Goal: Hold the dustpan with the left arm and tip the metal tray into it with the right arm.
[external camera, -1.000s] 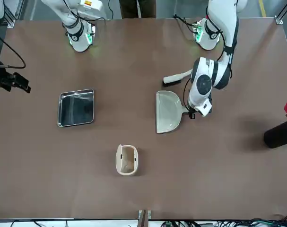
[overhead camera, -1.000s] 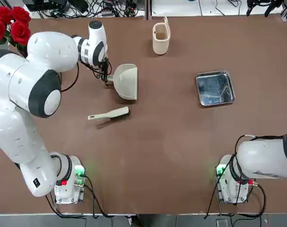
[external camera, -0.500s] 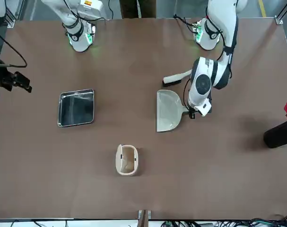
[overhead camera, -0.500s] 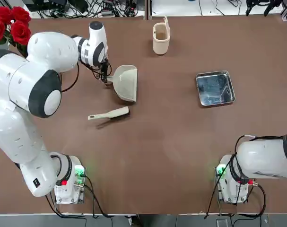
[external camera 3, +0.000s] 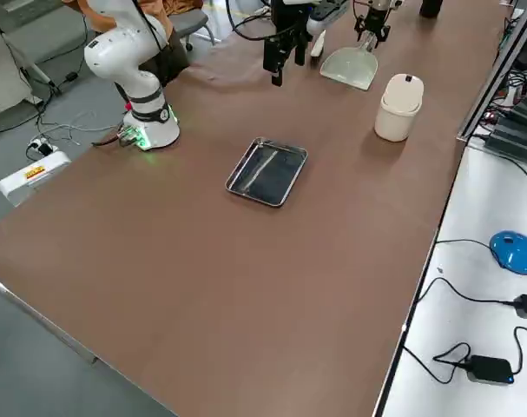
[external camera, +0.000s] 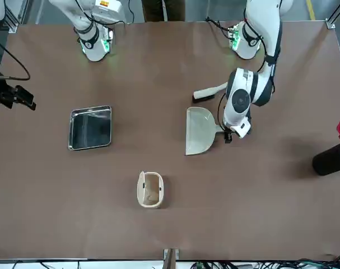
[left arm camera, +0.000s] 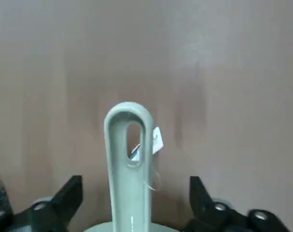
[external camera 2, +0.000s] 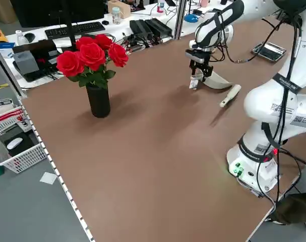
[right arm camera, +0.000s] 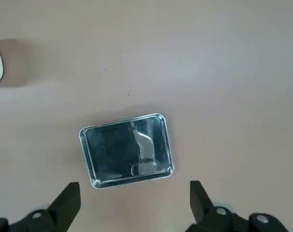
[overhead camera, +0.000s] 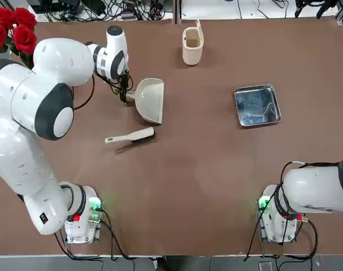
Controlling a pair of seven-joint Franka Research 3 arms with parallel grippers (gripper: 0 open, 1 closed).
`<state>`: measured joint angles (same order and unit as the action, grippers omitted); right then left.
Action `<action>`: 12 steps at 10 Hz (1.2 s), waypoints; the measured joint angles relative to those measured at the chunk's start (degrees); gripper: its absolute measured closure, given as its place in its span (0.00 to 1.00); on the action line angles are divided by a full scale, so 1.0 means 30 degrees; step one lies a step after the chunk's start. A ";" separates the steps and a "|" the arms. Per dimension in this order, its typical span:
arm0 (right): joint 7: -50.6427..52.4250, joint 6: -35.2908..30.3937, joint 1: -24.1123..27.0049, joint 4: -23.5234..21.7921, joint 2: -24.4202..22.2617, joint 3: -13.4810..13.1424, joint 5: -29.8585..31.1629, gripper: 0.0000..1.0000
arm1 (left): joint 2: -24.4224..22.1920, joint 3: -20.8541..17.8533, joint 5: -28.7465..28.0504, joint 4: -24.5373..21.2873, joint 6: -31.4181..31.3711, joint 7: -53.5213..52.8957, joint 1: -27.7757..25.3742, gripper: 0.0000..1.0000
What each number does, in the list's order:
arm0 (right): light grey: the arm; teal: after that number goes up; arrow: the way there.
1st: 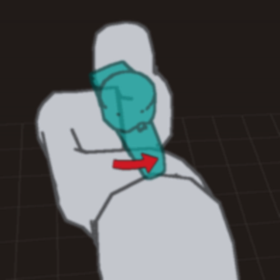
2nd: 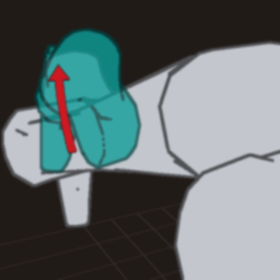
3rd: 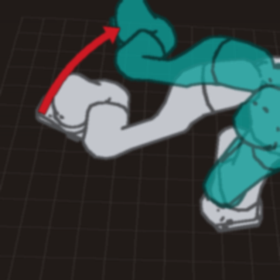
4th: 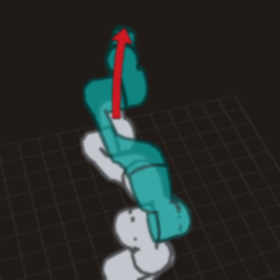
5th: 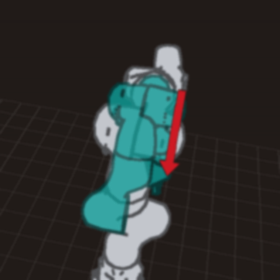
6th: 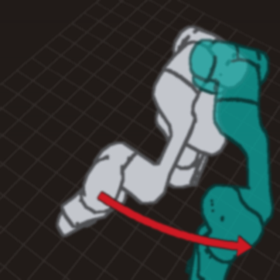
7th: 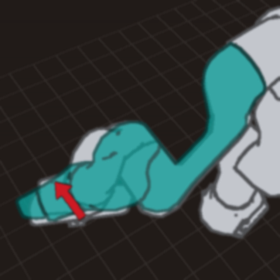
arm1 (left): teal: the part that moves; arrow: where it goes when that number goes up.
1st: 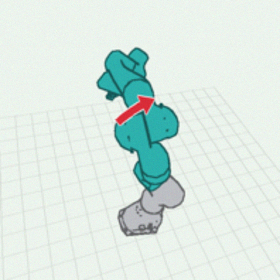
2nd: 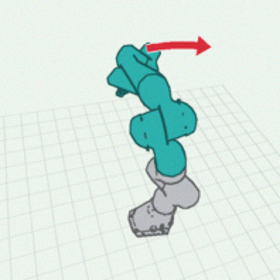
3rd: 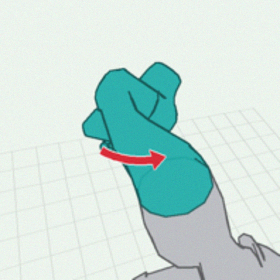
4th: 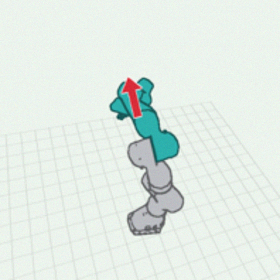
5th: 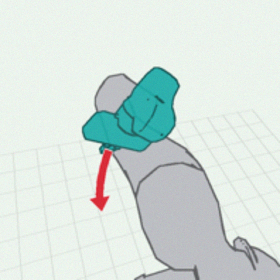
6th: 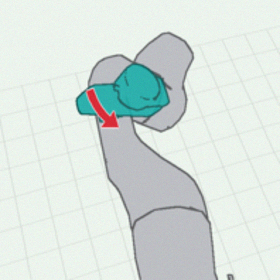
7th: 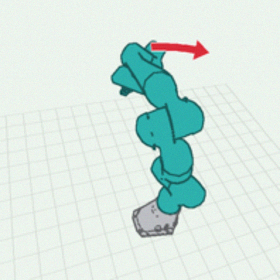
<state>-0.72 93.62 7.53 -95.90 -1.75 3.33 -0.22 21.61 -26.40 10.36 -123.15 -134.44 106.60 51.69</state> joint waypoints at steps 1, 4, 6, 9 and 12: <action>0.0005 0.0000 0.0000 0.0003 -0.0048 -0.0069 0.0000 0.00 | -0.0025 -0.0046 0.0000 0.0452 0.0314 0.0000 -0.0012 0.00; 0.0013 0.0010 0.0000 0.0008 -0.0324 -0.0162 -0.0001 0.00 | -0.0495 -0.0236 -0.1136 0.3995 0.5483 0.0024 -0.0189 0.00; 0.0022 0.0050 -0.0006 0.0008 -0.0373 -0.0165 -0.0008 0.00 | -0.1844 -0.0281 -0.2172 0.5217 0.7290 -0.0229 -0.0701 0.00; 0.0026 0.0128 -0.0034 0.0008 -0.0374 -0.0117 -0.0023 0.00 | -0.4312 -0.0148 -0.3056 0.5510 0.8068 -0.2346 -0.1990 0.00; 0.0029 0.0126 -0.0059 0.0007 -0.0486 -0.0063 -0.0024 0.00 | -0.5888 0.3021 -0.3288 0.6618 0.9478 -0.7087 -0.6501 0.00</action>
<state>-0.64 94.00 7.36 -95.88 -3.21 3.15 -0.29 3.94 -17.33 0.50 -103.29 -106.01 85.34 32.19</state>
